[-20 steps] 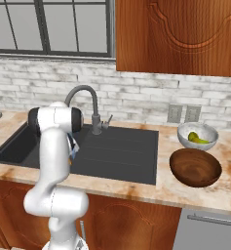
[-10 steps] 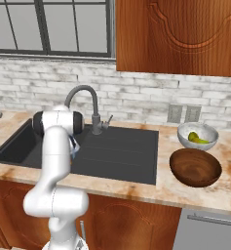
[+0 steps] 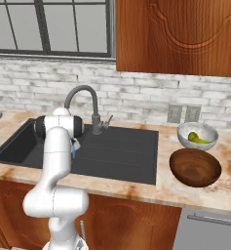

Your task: Pick the pears from the sink and place them in one bowl. Place the carrot in the other bowl. Then turn off the sink faucet.

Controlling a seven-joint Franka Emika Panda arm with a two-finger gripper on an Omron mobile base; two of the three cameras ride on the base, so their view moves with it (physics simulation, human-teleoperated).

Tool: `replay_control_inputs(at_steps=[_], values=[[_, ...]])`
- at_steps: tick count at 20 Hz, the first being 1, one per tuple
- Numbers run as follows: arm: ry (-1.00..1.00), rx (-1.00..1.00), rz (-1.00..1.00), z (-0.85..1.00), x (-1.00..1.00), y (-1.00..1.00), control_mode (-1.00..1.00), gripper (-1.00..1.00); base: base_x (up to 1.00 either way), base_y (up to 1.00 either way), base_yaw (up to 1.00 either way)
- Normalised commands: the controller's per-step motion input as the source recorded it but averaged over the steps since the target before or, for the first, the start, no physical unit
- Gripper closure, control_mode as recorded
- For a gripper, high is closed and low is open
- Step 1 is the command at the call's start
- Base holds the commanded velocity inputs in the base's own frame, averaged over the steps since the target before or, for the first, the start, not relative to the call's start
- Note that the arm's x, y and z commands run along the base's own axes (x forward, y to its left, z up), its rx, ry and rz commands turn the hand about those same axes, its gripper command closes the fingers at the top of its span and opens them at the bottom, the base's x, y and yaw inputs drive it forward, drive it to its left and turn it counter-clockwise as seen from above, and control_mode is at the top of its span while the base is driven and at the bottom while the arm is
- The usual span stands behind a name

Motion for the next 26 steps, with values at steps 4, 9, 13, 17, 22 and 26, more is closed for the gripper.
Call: replay_control_inputs(at_steps=[4, 9, 13, 17, 22, 26], values=[[0.1, 0.0, -0.02, -0.35, -0.7, 0.0, -1.0, -1.0, 0.0, 0.0, 0.0], [0.07, 0.0, -0.06, -0.25, -0.44, 0.01, -1.0, 1.0, 0.0, 0.0, 0.0], [0.01, 0.0, -0.05, -0.04, -0.02, 0.0, -1.0, 1.0, 0.0, 0.0, 0.0], [-0.01, 0.04, -0.07, 0.42, -0.1, -0.03, -1.0, 1.0, 0.0, 0.0, 0.0], [-0.25, 0.01, -0.03, 0.9, -0.89, 0.0, -1.0, 1.0, 0.0, 0.0, 0.0], [-0.31, 0.0, 0.0, 0.36, -1.0, 0.0, -1.0, 1.0, 0.0, 0.0, 0.0]])
